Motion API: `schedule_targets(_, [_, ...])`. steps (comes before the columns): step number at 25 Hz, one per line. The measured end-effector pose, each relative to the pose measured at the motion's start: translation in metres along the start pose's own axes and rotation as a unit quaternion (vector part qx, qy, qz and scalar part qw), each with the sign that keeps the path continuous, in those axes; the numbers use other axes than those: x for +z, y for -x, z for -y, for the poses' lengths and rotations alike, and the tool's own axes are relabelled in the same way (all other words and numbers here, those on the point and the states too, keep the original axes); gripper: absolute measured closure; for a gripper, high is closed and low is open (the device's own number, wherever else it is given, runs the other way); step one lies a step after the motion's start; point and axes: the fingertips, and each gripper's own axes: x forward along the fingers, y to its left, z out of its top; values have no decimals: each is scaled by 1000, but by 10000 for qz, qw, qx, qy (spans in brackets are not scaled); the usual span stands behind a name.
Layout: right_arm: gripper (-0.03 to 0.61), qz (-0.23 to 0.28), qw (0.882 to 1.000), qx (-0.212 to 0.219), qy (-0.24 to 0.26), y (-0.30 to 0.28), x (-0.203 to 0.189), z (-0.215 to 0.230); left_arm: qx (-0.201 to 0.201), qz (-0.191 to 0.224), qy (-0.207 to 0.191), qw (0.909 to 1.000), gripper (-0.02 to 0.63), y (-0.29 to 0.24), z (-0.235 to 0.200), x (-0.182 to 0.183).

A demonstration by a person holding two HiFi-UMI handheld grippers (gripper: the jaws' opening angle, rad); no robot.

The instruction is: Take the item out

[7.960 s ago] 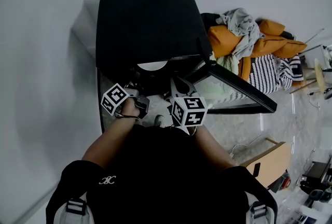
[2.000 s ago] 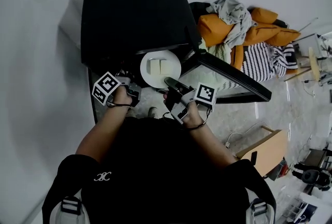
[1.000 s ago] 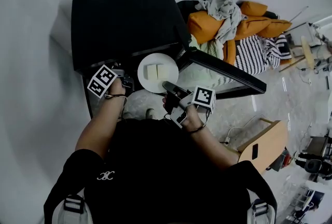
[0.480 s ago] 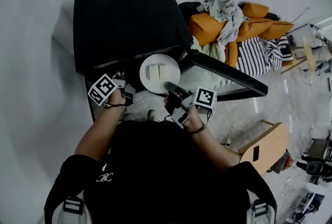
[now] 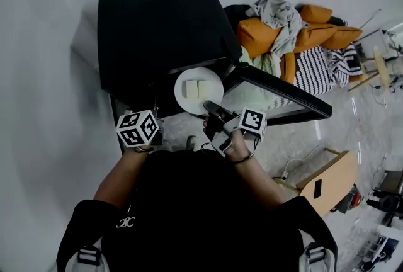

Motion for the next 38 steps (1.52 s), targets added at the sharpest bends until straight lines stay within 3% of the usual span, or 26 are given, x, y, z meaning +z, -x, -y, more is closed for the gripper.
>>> schedule_targets(4, [552,94,9999,34,-48,0,1,-2,-92,-47,-593,9982,606,5,15,9])
schedule_targets(8, [552,141,9998,-13,126,2,0,-10,-375,-35,-1805,9829,606,7,44,18])
schedule_targets(13, [552,353,9993,-32,109,3,3,-10,-689,-132,-1501,9862,606,-4,52,21])
schedule_targets(22, [554,331,9994,56,-66,3,3,-15,-1012,-239,-1595,9817,606,-26,72,33])
schedule_targets(38, [554,260,9996,131,-23,2,3,-12,-838,-301,-1376,9865,606,-34,59,30])
